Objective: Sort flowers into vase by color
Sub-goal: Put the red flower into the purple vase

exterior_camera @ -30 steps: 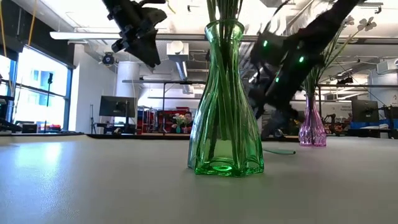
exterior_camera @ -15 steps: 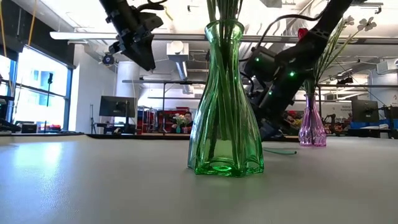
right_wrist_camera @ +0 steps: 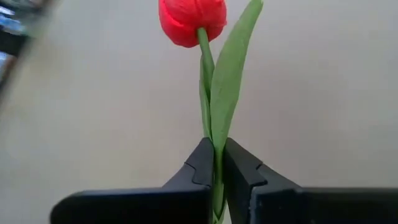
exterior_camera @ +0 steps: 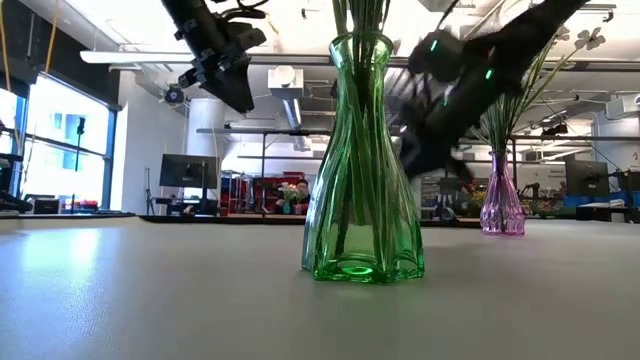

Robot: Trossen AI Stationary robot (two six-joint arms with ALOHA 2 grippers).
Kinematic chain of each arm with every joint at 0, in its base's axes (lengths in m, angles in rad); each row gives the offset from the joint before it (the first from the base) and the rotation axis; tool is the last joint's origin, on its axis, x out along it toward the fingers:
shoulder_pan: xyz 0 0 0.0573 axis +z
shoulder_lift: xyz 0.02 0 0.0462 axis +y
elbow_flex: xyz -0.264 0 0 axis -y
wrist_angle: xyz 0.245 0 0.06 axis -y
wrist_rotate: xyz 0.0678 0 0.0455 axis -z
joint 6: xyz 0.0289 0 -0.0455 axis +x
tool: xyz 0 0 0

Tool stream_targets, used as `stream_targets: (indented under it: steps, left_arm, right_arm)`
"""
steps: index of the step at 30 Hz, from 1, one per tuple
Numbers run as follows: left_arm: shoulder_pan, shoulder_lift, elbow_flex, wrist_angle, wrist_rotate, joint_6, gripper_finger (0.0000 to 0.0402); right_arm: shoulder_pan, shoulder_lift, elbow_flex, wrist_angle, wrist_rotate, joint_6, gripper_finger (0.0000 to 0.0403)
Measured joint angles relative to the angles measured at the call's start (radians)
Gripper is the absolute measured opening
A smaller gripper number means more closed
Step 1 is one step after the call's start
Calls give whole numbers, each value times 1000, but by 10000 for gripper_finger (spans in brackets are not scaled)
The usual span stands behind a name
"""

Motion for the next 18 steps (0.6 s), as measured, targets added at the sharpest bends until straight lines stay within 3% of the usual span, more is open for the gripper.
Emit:
stream_targets:
  steps: [4, 11, 18]
  left_arm:
    - [0, 0, 0, 78, 2, 26, 90]
    - [0, 0, 0, 209, 30, 71, 90]
    - [0, 0, 0, 306, 60, 86, 90]
  right_arm:
    - [35, -187, 0, -14, 13, -19, 2]
    - [75, -509, 1, 14, 132, -119, 1]
    - [85, -711, 2, 136, 169, -285, 1]
